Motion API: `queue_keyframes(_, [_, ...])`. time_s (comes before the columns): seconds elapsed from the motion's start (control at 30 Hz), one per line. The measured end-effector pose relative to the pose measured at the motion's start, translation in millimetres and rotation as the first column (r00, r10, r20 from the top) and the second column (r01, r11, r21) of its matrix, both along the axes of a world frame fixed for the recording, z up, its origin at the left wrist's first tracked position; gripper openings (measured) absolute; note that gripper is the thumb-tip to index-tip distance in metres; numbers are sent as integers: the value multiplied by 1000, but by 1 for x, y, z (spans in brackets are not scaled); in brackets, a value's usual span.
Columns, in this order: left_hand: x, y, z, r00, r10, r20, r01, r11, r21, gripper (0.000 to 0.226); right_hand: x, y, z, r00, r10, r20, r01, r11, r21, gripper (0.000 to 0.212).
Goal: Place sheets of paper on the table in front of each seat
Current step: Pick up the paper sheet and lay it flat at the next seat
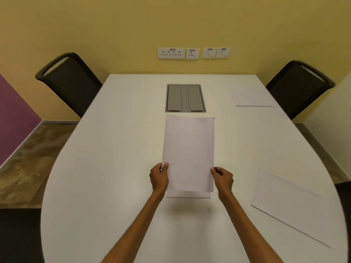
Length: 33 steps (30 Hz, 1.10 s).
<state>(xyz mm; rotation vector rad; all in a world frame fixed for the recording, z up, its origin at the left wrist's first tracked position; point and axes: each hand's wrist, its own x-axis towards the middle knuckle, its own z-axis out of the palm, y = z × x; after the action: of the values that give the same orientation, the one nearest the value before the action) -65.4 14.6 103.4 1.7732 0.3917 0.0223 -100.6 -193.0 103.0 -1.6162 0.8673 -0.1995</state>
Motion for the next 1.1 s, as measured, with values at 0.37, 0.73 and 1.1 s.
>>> queue_keyframes(0.37, [-52,34,83,982,-22,188,29,999,-35,41,-46,19,94,972,43,232,-28,997,-67,22])
queue_keyframes(0.73, [-123,58,132,952,48,303,-13,993,-117,43,-109,34,140,922,135,364,-122,991,-60,26])
queue_keyframes(1.1, [-269,101,145,919,198,342,-169,979,-111,39,-231,72,148,842,344,416,-282,937,-204,20])
